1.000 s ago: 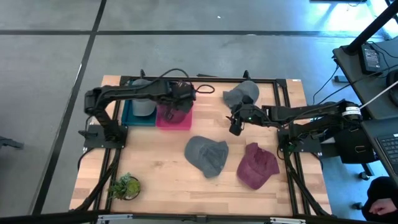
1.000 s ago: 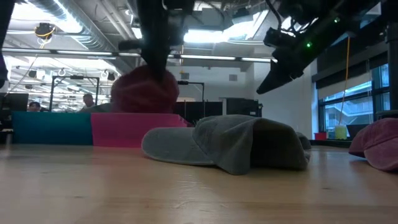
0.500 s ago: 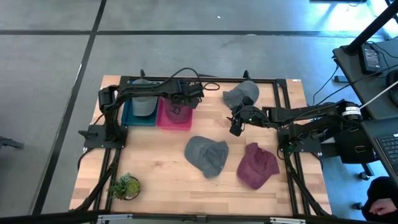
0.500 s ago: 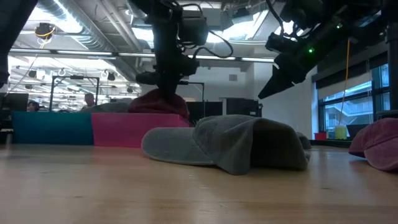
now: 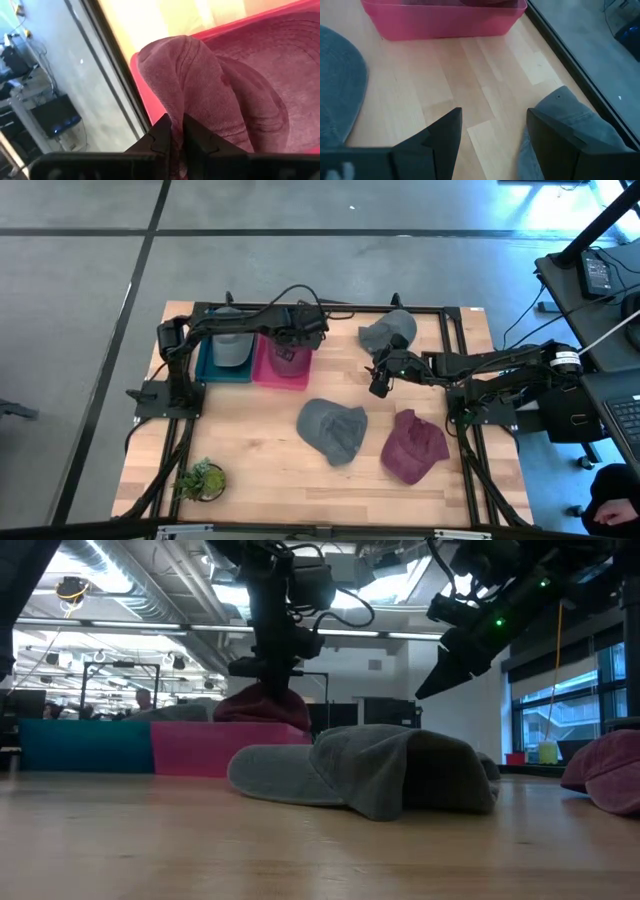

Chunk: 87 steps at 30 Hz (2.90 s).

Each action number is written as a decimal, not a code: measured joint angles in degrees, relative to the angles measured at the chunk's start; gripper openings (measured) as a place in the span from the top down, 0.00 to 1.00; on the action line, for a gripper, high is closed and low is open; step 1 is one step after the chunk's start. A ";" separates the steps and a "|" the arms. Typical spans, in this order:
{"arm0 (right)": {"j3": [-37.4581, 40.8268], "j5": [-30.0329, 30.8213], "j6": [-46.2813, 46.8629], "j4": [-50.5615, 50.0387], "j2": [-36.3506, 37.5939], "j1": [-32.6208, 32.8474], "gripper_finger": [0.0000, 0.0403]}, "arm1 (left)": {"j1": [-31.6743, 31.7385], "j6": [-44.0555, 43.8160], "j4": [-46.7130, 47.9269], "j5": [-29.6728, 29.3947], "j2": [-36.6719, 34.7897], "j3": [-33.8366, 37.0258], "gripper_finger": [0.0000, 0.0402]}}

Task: Pick & Place hat
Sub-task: Put the top red cap into the pink bin, then put the red cap into the pink bin

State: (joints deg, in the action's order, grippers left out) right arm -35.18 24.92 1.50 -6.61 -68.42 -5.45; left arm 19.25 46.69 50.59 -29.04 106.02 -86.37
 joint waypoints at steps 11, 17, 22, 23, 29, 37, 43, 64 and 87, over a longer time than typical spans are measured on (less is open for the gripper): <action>-0.02 -0.04 1.29 -0.07 0.00 0.00 0.45 | 0.04 -5.35 0.17 -4.60 0.00 0.00 0.87; -0.04 -0.04 1.31 -0.07 0.00 0.00 0.45 | 0.09 -5.61 0.17 -4.91 -0.02 0.00 0.78; -0.04 -0.04 1.31 -0.08 0.00 0.00 0.45 | 0.09 -5.51 0.37 -5.44 -0.27 0.00 0.68; -0.04 -0.04 1.31 -0.09 0.00 0.00 0.45 | 0.19 -5.51 0.75 -5.56 -0.74 0.00 0.66; -0.04 -0.06 1.54 -1.08 0.00 0.00 0.45 | 1.64 -17.02 -0.41 3.89 -6.74 0.00 0.61; -0.04 -0.13 1.54 -1.21 0.00 0.00 0.45 | 2.85 -32.30 -18.69 19.06 -17.13 8.90 0.61; -0.04 -3.10 2.35 -1.48 0.00 0.02 0.45 | -0.70 -37.15 -41.76 19.73 -26.06 26.71 0.61; -0.07 -3.17 5.02 0.24 0.00 0.02 0.45 | -15.43 -40.01 -70.18 19.96 -29.55 45.70 0.62; -0.07 -17.21 16.56 -0.58 -3.40 9.34 0.45 | -15.52 -39.95 -70.10 19.97 -29.53 45.70 0.62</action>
State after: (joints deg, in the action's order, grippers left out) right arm -35.24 7.71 18.06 -7.19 -71.82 3.88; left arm 3.73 6.75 -19.51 -9.07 76.49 -40.66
